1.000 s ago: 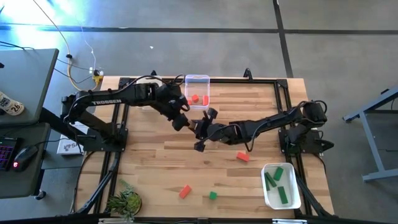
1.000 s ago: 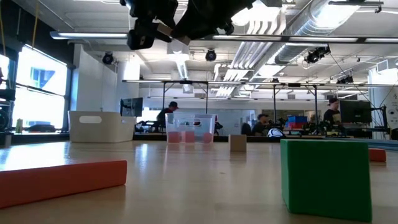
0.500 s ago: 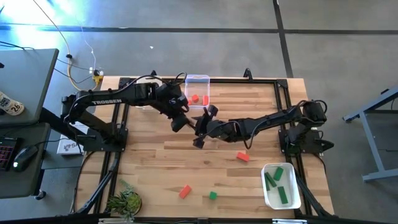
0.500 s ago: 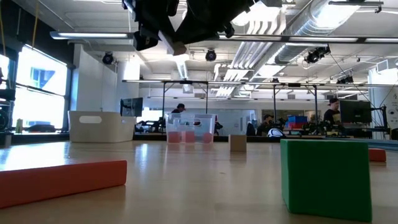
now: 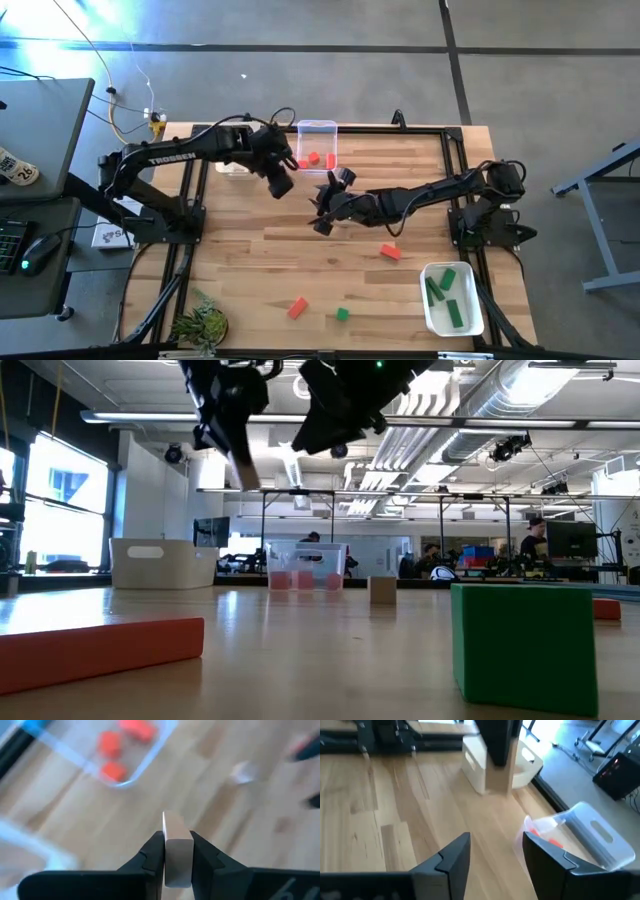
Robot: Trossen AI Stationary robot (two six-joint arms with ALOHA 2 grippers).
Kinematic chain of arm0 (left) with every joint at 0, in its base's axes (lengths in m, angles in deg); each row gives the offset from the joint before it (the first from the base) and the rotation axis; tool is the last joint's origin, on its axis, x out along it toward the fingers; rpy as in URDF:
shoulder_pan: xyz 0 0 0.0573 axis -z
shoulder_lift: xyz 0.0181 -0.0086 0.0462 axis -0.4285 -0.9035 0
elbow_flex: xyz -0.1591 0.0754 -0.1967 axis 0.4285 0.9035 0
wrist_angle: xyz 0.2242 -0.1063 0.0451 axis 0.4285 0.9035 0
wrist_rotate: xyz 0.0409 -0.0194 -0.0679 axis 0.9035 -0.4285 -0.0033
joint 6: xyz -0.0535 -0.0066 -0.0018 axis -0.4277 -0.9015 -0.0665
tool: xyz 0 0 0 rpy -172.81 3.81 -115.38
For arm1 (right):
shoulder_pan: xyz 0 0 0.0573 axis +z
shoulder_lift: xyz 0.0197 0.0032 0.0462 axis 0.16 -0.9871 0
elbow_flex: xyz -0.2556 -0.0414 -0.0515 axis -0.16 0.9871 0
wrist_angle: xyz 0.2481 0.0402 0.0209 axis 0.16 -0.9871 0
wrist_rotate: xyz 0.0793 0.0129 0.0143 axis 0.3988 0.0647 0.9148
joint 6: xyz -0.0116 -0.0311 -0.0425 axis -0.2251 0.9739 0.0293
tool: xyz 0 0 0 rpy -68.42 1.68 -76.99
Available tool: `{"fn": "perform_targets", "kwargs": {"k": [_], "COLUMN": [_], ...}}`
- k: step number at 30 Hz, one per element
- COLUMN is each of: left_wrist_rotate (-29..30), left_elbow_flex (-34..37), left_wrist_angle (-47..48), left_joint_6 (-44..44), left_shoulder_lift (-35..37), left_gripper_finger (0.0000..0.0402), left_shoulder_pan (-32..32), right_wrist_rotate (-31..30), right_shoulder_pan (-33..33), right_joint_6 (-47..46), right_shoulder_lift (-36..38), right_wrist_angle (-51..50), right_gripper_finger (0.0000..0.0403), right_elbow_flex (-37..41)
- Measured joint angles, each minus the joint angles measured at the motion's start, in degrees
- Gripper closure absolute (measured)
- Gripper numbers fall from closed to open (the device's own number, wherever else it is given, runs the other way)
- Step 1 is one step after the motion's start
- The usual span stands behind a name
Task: Sort & place blocks by color
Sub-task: Put the brown block into the top white bin
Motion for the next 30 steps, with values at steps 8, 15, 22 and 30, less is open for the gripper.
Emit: {"fn": "perform_targets", "kwargs": {"k": [8, 15, 22, 30], "left_wrist_rotate": [6.6, 6.4, 6.3, 6.3], "left_elbow_flex": [0.0, 0.0, 0.1, 0.1], "left_wrist_angle": [9.5, 12.4, 13.9, 14.1], "left_joint_6": [0.0, 0.4, 0.9, 0.9], "left_shoulder_lift": [0.0, -0.7, -4.4, -8.3], "left_gripper_finger": [0.0357, 0.0357, 0.0357, 0.0357], "left_shoulder_pan": [-8.0, -15.2, -20.3, -23.7], "right_wrist_rotate": [3.9, 11.8, 20.8, 27.2], "right_shoulder_pan": [-0.1, -1.9, -3.8, -2.5], "right_joint_6": [-3.0, -13.1, -21.3, -27.0], "right_shoulder_lift": [0.0, 0.0, 0.0, 0.0], "right_wrist_angle": [-12.6, -22.5, -29.8, -41.1], "right_gripper_finger": [0.0234, 0.0234, 0.0234, 0.0234], "right_elbow_flex": [0.0, 0.0, 0.0, 0.0]}}
